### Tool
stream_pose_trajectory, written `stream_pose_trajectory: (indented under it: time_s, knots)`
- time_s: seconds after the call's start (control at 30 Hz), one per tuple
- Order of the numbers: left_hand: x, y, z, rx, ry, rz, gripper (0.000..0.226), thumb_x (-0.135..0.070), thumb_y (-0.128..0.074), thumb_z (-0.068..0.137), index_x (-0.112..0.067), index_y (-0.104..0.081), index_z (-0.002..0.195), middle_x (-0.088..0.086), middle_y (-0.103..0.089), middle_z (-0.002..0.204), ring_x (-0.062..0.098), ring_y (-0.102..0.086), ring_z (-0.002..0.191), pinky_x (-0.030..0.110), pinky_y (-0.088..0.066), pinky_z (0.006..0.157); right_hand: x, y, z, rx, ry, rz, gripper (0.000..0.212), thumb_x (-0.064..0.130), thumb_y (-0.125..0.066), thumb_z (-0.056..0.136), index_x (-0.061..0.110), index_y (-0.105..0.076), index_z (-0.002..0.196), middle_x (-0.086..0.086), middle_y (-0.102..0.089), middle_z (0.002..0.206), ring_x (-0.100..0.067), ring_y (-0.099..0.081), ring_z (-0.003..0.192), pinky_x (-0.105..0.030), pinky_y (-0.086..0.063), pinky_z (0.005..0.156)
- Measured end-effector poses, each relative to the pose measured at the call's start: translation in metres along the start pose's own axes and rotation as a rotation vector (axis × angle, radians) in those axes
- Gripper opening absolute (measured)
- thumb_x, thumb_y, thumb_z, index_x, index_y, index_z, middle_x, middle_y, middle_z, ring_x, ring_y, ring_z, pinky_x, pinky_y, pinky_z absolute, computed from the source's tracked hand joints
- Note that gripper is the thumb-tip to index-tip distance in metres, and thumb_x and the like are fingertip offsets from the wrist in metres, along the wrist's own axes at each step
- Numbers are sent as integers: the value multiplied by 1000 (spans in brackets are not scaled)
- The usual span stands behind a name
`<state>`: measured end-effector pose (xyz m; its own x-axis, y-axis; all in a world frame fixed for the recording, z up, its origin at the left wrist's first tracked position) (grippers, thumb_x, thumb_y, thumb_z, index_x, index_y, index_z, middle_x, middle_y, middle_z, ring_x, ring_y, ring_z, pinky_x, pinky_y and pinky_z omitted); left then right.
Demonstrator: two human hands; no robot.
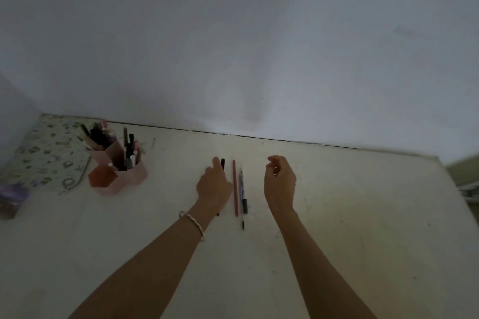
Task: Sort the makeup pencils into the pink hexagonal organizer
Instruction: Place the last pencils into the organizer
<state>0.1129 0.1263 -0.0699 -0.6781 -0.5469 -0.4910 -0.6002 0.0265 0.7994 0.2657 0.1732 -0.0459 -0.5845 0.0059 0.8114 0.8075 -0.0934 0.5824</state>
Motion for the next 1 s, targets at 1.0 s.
stream_pose_trajectory:
  time_s: [1.0]
  knots:
    - [137, 212, -14, -744, -197, -223, 29, -12, -62, 91, -21, -55, 118, 3, -64, 100, 22, -63, 89, 31, -49, 78, 168, -93, -35, 137, 291, 460, 57, 14, -64, 89, 28, -31, 133, 2, -69, 82, -5, -68, 74, -12, -52, 66]
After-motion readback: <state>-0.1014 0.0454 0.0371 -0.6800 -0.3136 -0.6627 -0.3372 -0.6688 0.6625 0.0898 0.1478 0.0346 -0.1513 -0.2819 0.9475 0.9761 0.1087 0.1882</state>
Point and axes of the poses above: each hand's wrist, its own z-axis towards the middle knuckle, its own y-axis out of the back of the hand, x = y × z, the point moved 3 cm from there along z, towards the middle knuckle
